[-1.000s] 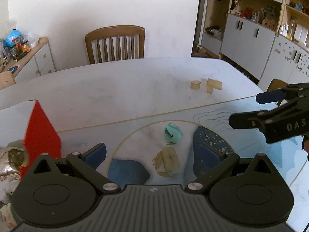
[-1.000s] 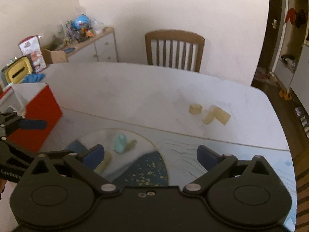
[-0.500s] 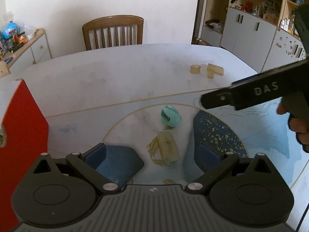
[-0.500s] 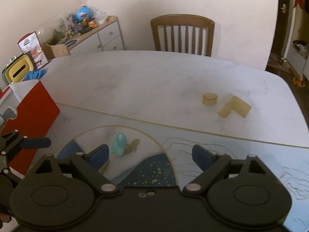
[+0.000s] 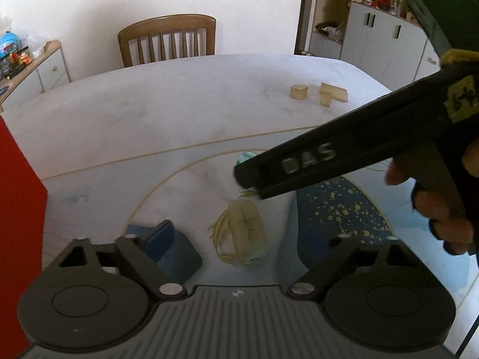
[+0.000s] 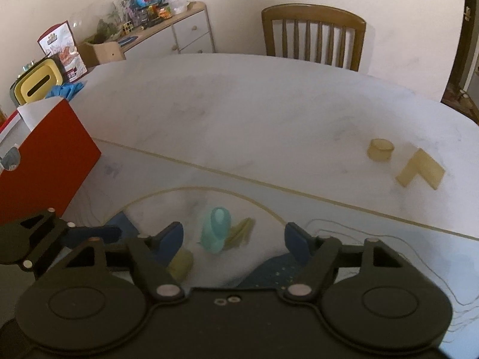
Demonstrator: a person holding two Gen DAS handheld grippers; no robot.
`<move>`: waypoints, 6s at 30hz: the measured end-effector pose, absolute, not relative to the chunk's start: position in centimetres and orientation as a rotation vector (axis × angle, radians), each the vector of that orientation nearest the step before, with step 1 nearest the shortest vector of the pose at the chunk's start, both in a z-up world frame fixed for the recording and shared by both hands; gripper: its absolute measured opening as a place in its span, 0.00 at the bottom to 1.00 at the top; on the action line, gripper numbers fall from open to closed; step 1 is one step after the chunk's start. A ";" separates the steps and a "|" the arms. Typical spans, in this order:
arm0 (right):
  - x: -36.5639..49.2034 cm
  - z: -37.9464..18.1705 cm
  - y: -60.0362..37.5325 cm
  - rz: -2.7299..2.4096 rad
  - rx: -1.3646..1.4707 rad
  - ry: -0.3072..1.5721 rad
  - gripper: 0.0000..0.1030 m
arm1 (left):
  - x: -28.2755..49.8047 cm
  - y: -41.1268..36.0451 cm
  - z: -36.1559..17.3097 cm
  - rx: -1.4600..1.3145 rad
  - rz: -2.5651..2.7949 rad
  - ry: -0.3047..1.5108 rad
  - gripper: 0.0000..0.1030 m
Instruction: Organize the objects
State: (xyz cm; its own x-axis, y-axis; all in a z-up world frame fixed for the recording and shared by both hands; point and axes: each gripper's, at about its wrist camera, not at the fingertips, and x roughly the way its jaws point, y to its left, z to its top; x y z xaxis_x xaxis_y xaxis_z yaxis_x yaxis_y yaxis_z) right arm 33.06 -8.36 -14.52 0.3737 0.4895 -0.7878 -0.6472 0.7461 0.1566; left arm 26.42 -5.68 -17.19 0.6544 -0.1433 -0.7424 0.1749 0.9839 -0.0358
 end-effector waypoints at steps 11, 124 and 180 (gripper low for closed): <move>33.3 -15.3 -7.4 0.749 -0.182 0.962 0.40 | 26.3 -6.1 -17.9 0.043 -0.198 0.851 0.39; 21.8 -6.4 -14.2 0.781 -0.127 0.882 0.20 | 18.1 0.1 -15.6 -0.106 0.218 0.841 0.21; 17.2 -5.7 14.2 0.884 -0.242 0.833 0.19 | 16.3 25.2 -7.6 -0.088 0.099 0.822 0.20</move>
State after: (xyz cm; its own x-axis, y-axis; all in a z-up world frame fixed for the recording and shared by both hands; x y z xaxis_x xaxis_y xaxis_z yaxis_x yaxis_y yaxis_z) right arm 17.21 14.18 -5.66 0.3518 0.5857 -0.7302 -0.7632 0.6312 0.1386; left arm 16.26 25.22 -7.58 0.6767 0.0540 -0.7343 -0.1224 0.9917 -0.0398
